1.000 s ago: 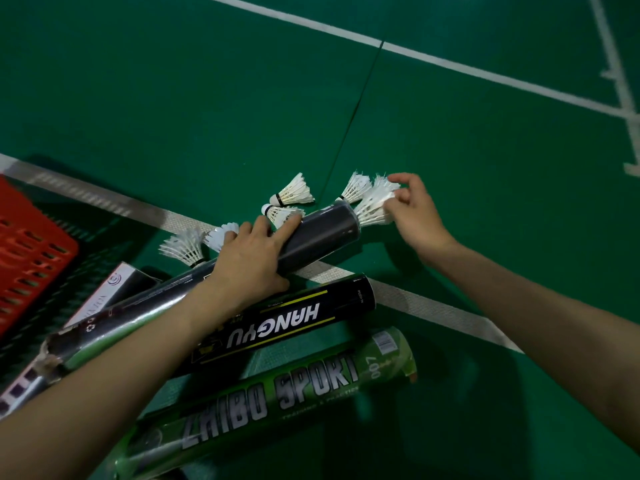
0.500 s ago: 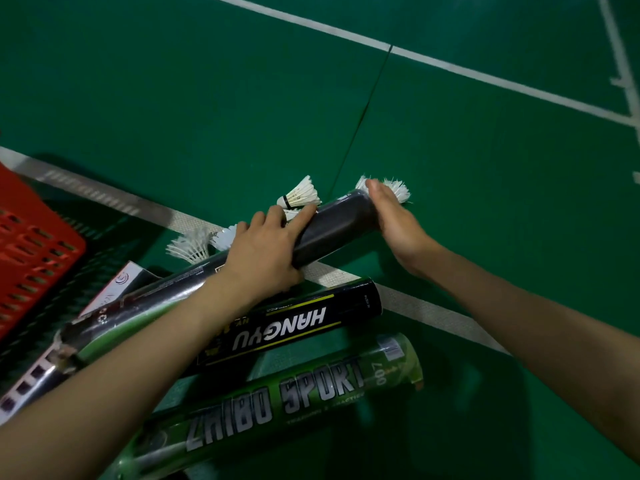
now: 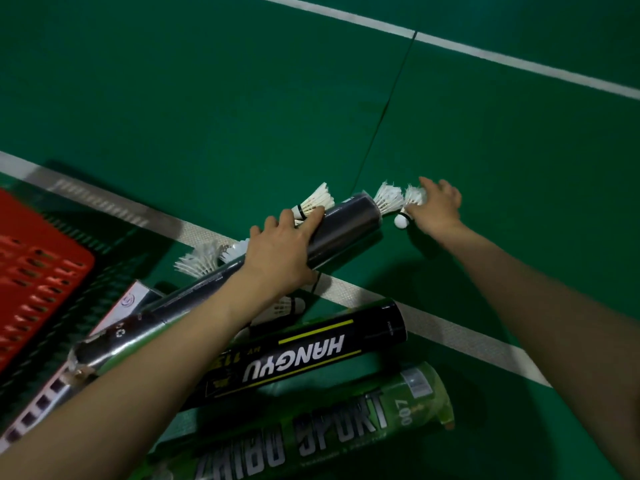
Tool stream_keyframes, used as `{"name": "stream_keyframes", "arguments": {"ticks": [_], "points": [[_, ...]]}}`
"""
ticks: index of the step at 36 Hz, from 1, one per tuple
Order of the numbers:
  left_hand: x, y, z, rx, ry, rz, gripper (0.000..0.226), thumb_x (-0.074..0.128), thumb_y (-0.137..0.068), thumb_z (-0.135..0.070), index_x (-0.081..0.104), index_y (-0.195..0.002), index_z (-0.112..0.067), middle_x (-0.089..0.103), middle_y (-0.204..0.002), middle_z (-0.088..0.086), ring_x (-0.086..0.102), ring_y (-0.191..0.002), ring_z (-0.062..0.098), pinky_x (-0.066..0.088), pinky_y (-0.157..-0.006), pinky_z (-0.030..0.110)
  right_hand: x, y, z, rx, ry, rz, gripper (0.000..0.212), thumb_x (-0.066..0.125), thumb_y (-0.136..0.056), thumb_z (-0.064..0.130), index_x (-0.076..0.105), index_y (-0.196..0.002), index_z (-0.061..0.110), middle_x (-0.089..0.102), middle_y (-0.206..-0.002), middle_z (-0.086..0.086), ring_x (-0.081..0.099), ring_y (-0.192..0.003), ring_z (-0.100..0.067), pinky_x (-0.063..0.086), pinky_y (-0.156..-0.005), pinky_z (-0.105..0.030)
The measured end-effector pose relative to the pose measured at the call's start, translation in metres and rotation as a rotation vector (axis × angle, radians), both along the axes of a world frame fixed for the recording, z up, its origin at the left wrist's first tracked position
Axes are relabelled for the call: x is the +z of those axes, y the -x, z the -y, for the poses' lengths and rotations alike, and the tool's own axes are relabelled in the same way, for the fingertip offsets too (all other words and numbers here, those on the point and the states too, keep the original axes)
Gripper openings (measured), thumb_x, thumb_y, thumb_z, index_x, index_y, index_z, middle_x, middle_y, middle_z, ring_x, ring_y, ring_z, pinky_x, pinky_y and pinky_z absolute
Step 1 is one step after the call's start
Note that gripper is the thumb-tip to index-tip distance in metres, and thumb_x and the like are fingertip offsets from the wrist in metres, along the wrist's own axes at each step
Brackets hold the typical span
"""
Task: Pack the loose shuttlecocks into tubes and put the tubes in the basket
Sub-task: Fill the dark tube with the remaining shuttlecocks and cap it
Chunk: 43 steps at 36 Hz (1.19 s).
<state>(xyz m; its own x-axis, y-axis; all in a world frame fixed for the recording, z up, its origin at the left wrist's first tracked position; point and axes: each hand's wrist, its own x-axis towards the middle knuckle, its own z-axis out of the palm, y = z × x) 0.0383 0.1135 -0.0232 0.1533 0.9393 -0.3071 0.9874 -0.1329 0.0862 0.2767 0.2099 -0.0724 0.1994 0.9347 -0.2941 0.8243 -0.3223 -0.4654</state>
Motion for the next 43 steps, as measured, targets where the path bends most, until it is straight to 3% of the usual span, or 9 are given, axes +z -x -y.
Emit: {"name": "stream_keyframes", "arguments": {"ticks": [4,14,20,27,30,35,38,41,43], "points": [[-0.003,0.005,0.002,0.001,-0.004,-0.009,0.1,0.067,-0.076,-0.051,0.003,-0.149,-0.031,0.039,-0.126,0.013,0.043,-0.114,0.034,0.037,-0.094,0.046,-0.012,0.006,-0.004,0.045,0.029,0.05,0.075,0.061,-0.086,0.015,0.02,-0.15,0.019,0.021,-0.155,-0.013,0.013,-0.143,-0.031,0.016,-0.115,-0.042],[-0.002,0.01,0.01,0.002,0.017,-0.007,0.101,0.066,-0.075,-0.052,0.001,-0.149,-0.031,0.04,-0.125,0.013,0.043,-0.113,0.033,0.038,-0.095,0.047,-0.007,-0.002,0.017,-0.07,-0.06,-0.127,0.047,0.066,-0.086,0.014,0.046,-0.128,0.004,0.055,-0.123,-0.02,0.054,-0.108,-0.032,0.039,-0.081,-0.028],[0.001,0.006,0.017,-0.017,-0.007,-0.023,0.101,0.069,-0.075,-0.045,0.001,-0.149,-0.032,0.04,-0.126,0.013,0.043,-0.114,0.033,0.038,-0.095,0.047,0.015,-0.011,0.035,-0.097,-0.081,-0.209,0.037,0.054,-0.093,0.015,0.046,-0.128,0.009,0.056,-0.115,-0.013,0.051,-0.087,-0.022,0.036,-0.071,-0.024],[0.006,-0.002,0.029,-0.068,-0.027,-0.012,0.107,0.072,-0.071,-0.049,0.0,-0.149,-0.033,0.038,-0.128,0.012,0.042,-0.115,0.032,0.037,-0.094,0.045,0.047,-0.009,0.058,0.034,-0.15,-0.353,0.031,0.05,-0.097,0.02,0.047,-0.127,0.016,0.049,-0.107,-0.002,0.051,-0.089,-0.018,0.036,-0.074,-0.022],[0.008,-0.004,0.036,-0.087,-0.037,0.01,0.107,0.07,-0.071,-0.05,-0.001,-0.149,-0.034,0.039,-0.127,0.011,0.043,-0.114,0.031,0.037,-0.096,0.044,0.06,-0.005,0.065,0.077,-0.136,-0.448,0.027,0.048,-0.098,0.02,0.046,-0.124,0.021,0.052,-0.089,0.005,0.049,-0.07,-0.012,0.04,-0.058,-0.02],[0.013,-0.004,0.045,-0.097,-0.067,0.058,0.105,0.068,-0.072,-0.049,-0.001,-0.149,-0.035,0.04,-0.127,0.01,0.043,-0.114,0.03,0.037,-0.095,0.042,0.064,0.002,0.072,0.136,0.009,-0.533,0.026,0.046,-0.094,0.013,0.049,-0.118,0.023,0.053,-0.079,0.0,0.047,-0.073,-0.018,0.036,-0.067,-0.03],[0.018,-0.002,0.048,-0.098,-0.077,0.084,0.105,0.068,-0.072,-0.049,-0.001,-0.149,-0.035,0.04,-0.127,0.009,0.043,-0.114,0.03,0.037,-0.095,0.041,0.068,0.011,0.077,0.123,0.031,-0.582,0.022,0.041,-0.098,0.019,0.053,-0.116,0.02,0.051,-0.087,0.004,0.047,-0.076,-0.011,0.036,-0.069,-0.026],[0.02,0.001,0.051,-0.096,-0.087,0.089,0.105,0.069,-0.071,-0.049,-0.001,-0.149,-0.035,0.04,-0.126,0.009,0.043,-0.114,0.029,0.037,-0.096,0.041,0.07,0.017,0.08,0.124,0.074,-0.636,0.054,0.03,-0.1,0.048,0.041,-0.14,0.015,0.051,-0.124,0.005,0.048,-0.113,-0.011,0.038,-0.094,-0.028],[0.02,0.002,0.051,-0.082,-0.091,0.108,0.105,0.069,-0.07,-0.048,0.0,-0.149,-0.035,0.04,-0.126,0.008,0.043,-0.113,0.029,0.037,-0.096,0.041,0.07,0.022,0.08,0.12,0.106,-0.67,0.078,0.025,-0.086,0.072,0.03,-0.148,0.024,0.032,-0.152,0.0,0.031,-0.138,-0.015,0.022,-0.115,-0.04]]}}
